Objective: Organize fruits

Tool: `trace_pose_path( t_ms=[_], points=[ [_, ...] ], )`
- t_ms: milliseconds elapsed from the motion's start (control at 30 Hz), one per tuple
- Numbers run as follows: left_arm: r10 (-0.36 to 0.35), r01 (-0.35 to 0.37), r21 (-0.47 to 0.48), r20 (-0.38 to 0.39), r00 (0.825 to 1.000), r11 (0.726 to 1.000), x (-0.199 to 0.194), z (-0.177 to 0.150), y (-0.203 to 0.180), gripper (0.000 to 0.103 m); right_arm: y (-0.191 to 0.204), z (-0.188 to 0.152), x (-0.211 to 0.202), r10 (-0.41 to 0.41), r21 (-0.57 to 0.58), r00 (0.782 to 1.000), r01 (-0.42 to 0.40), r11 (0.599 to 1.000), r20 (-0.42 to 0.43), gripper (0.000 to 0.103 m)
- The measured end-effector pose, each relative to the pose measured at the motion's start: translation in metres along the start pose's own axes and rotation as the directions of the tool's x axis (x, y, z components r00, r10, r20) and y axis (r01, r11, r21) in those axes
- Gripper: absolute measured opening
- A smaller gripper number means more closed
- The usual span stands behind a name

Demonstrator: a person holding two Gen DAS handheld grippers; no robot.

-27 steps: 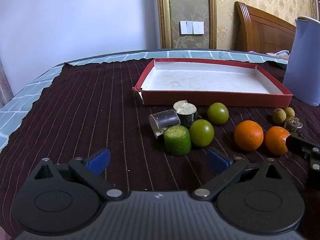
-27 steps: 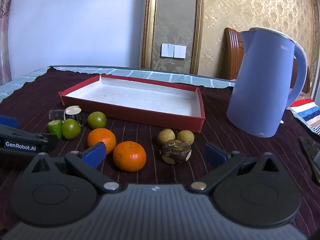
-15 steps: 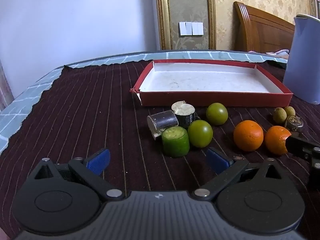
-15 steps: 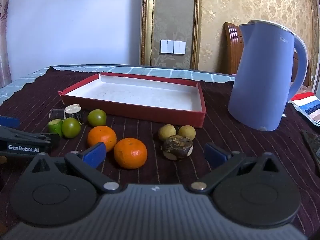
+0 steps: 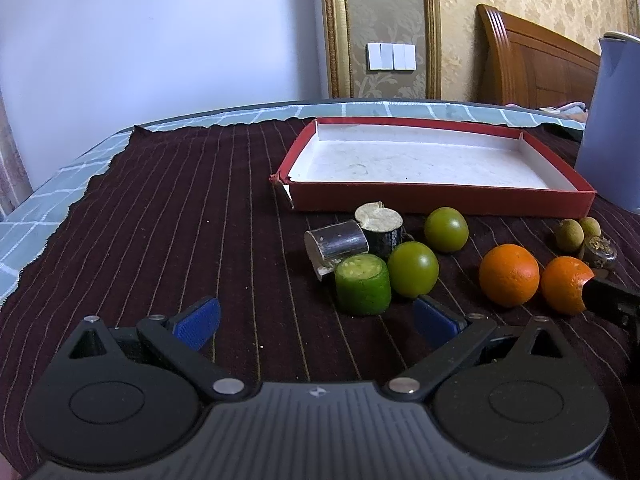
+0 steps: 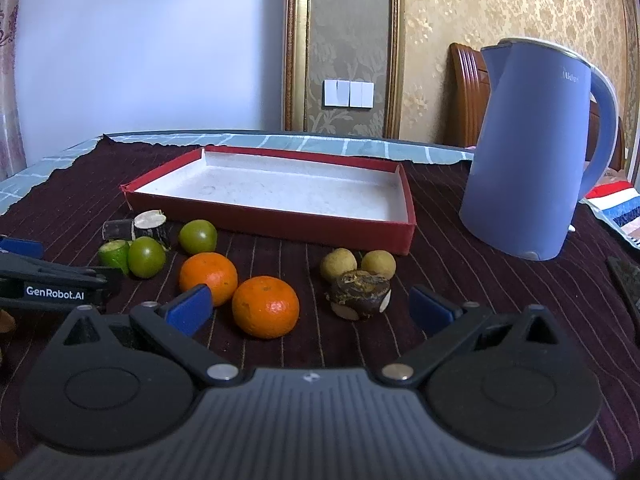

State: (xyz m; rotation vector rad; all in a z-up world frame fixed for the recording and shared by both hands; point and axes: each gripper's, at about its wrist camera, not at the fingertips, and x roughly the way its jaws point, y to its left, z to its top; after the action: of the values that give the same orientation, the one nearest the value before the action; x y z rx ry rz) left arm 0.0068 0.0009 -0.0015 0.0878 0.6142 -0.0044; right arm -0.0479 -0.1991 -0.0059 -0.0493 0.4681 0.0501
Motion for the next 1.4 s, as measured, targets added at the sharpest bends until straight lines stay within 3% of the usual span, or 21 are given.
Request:
trace_pose_path(
  t_ms=[500,667,867,1400],
  points=[
    [-0.013,0.014,-0.012,0.026,1.000,1.000,-0.003,0.003,0.003,0.103,0.004,0.002,-0.003,-0.011,-0.033,1.000,0.012,0.999,0.022,0.103],
    [-0.039,0.039,-0.011,0.003,0.999,0.999,0.003,0.003,0.000,0.103,0.003,0.002,-0.003,-0.006,-0.031,1.000,0.007,0.999,0.021,0.103],
    [-0.020,0.020,-0.006,-0.001,1.000,1.000,0.006,0.002,-0.002,0.103,0.001,0.003,-0.004,0.013,-0.011,1.000,-0.013,1.000,0.024,0.103],
    [-0.017,0.017,-0.033,-0.020,1.000,0.999,0.012,0.002,0.005,0.102,0.005,0.003,-0.003,-0.024,-0.041,0.999,0.025,0.999,0.021,0.103]
  ],
)
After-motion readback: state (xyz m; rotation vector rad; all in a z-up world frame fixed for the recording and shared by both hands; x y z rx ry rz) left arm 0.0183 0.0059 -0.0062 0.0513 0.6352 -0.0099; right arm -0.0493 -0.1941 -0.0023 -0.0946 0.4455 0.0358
